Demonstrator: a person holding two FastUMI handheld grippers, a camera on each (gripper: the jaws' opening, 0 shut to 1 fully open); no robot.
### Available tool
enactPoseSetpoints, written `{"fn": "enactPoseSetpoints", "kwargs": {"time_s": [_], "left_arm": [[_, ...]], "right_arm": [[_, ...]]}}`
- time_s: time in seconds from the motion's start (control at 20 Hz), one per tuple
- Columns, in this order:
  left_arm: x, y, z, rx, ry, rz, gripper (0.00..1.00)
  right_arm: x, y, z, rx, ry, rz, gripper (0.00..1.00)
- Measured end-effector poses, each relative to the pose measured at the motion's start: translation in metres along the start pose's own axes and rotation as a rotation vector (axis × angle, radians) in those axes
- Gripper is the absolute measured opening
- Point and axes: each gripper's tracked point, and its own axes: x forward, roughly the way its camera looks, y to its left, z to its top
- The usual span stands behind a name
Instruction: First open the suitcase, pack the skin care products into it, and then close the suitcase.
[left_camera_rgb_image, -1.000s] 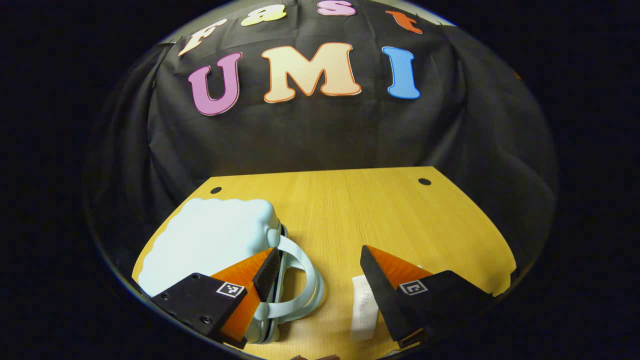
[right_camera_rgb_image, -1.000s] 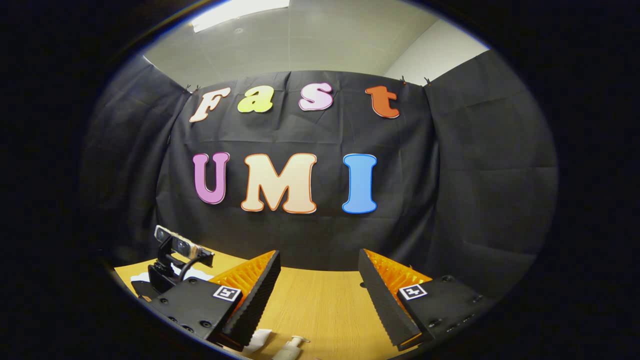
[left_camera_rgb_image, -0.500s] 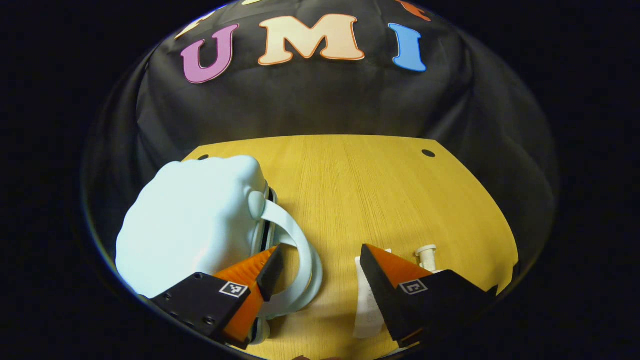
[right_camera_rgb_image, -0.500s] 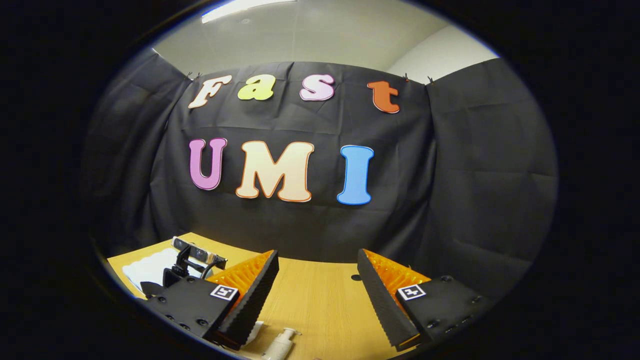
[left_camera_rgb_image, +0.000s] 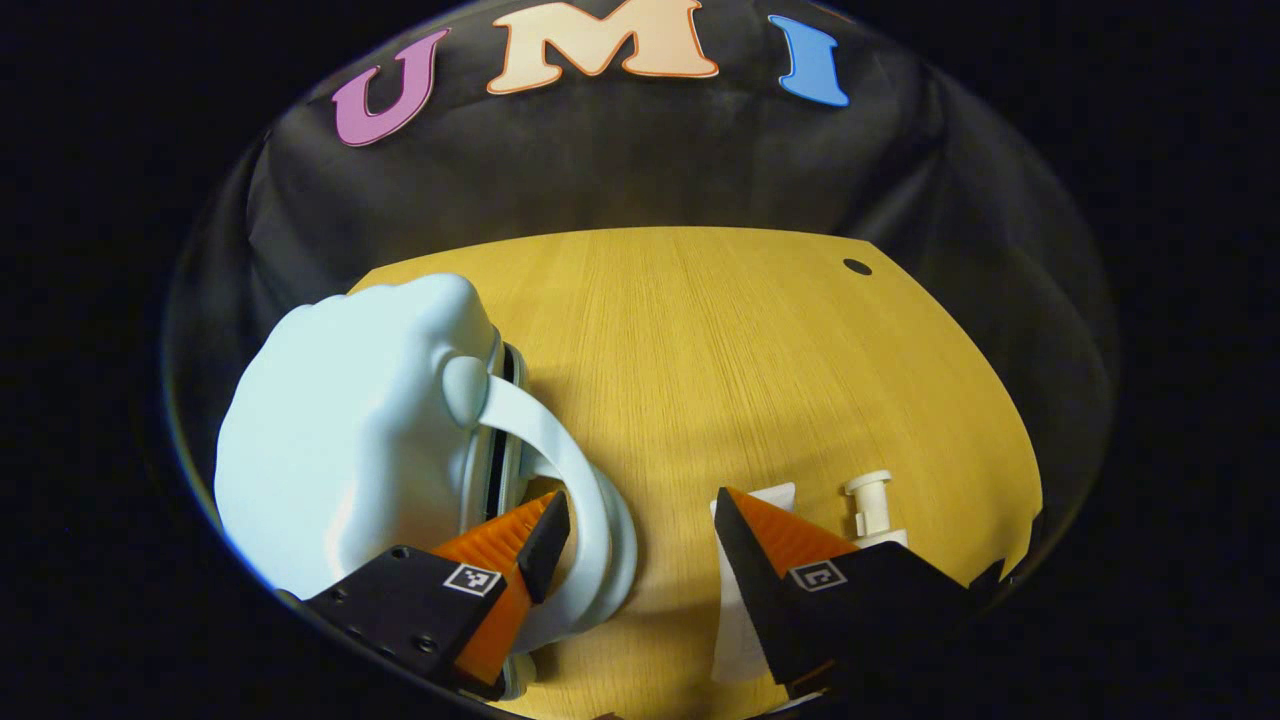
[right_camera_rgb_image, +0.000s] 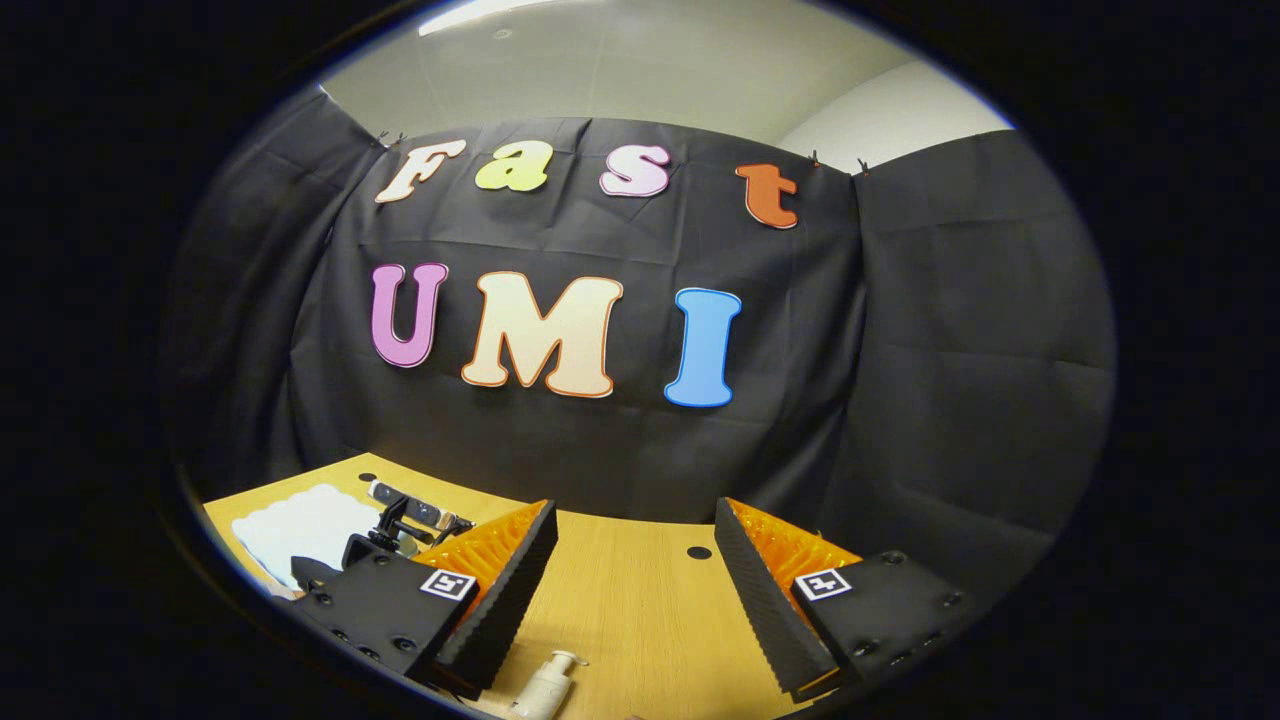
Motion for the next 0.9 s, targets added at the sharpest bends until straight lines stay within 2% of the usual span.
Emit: {"fn": "enactPoseSetpoints", "kwargs": {"time_s": [0.05,0.1,0.15,0.2,0.25,0.3,0.6,0.75,0.9], "left_arm": [[-0.002,0.0,0.001,0.005,0.004,0.001,0.87],[-0.003,0.002,0.002,0.018,0.001,0.007,0.77],[-0.003,0.005,0.003,0.023,-0.001,0.015,0.75],[-0.004,0.009,0.003,0.025,0.002,0.03,0.66],[-0.005,0.012,0.003,0.021,0.006,0.04,0.62],[-0.007,0.014,0.005,0.015,0.006,0.043,0.48],[-0.012,0.021,0.006,0.025,0.032,0.058,0.12],[-0.015,0.022,0.007,0.047,0.059,0.05,0.07],[-0.03,0.029,0.029,0.027,0.005,0.046,0.03]], "right_arm": [[0.0,-0.002,0.0,-0.002,-0.001,-0.004,1.0],[0.0,-0.003,0.0,-0.003,-0.001,-0.007,1.0],[0.0,-0.003,-0.001,-0.002,-0.001,-0.009,0.99],[0.0,-0.003,-0.001,0.0,0.002,-0.009,0.99],[0.001,-0.003,-0.003,0.002,0.005,-0.007,0.99],[0.002,-0.002,-0.004,0.003,0.007,-0.005,0.99],[0.001,0.006,-0.003,0.016,0.0,0.024,1.0],[0.001,0.01,-0.003,0.017,-0.009,0.039,0.99],[0.002,0.012,-0.001,0.029,-0.017,0.05,0.99]]}}
